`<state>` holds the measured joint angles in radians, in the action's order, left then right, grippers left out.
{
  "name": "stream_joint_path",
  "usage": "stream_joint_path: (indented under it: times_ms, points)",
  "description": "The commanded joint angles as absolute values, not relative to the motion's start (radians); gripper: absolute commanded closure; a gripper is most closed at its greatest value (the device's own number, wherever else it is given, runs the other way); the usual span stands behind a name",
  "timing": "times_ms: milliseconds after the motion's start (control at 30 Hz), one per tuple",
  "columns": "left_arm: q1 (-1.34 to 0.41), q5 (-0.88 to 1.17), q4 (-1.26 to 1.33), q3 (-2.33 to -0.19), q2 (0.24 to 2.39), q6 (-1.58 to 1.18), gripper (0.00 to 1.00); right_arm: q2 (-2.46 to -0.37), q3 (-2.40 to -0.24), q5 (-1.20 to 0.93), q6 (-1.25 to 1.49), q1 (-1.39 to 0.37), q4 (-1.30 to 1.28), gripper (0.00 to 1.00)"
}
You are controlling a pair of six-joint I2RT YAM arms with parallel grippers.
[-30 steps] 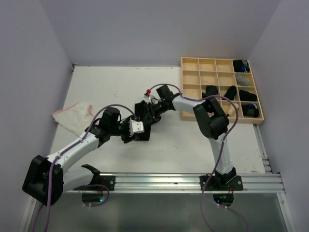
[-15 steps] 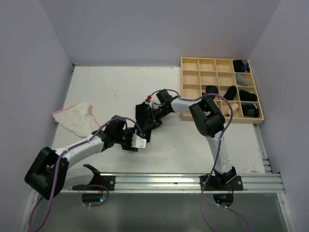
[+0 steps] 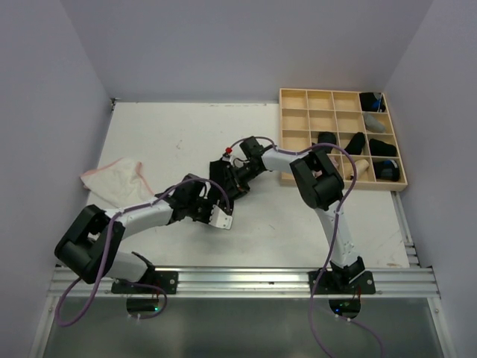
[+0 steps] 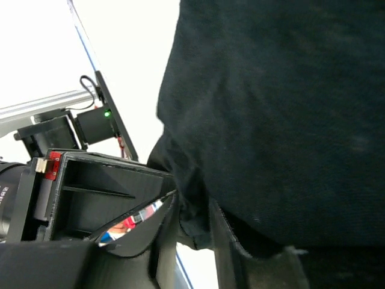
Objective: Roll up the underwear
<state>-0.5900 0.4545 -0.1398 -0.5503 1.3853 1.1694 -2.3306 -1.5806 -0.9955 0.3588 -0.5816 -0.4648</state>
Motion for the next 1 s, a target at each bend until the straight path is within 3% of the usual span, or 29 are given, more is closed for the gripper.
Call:
stream_joint_path:
  times_ms: [0, 167, 267, 333, 400, 733, 967]
  points:
    - [-0.594, 0.434, -0.314, -0.612, 1.445, 1.184, 0.81, -2.359, -1.603, -0.859, 0.288, -0.569, -0.506, 0.66]
    - [-0.594, 0.524, -0.594, -0.753, 1.482, 1.14, 0.99, -2.254, -1.672, -0.885, 0.215, -0.5, -0.506, 0.52]
    - [-0.588, 0.612, -0.725, -0.839, 1.519, 1.074, 1.0, -2.152, -1.674, -0.873, 0.083, -0.448, -0.547, 0.45]
    - [-0.575, 0.684, -0.791, -0.908, 1.572, 1.031, 1.0, -2.049, -1.631, -0.848, 0.011, -0.428, -0.546, 0.31]
    - [-0.563, 0.753, -0.882, -0.958, 1.65, 1.011, 1.0, -1.978, -1.547, -0.827, -0.128, -0.411, -0.558, 0.27]
    - [-0.377, 0.916, -1.092, -1.301, 2.072, 0.899, 1.0, -1.597, -1.21, -0.805, -0.537, -0.425, -0.603, 0.33]
    - [-0.339, 0.931, -1.152, -1.445, 2.281, 0.884, 1.0, -1.502, -1.077, -0.612, -0.601, -0.671, -0.433, 0.28]
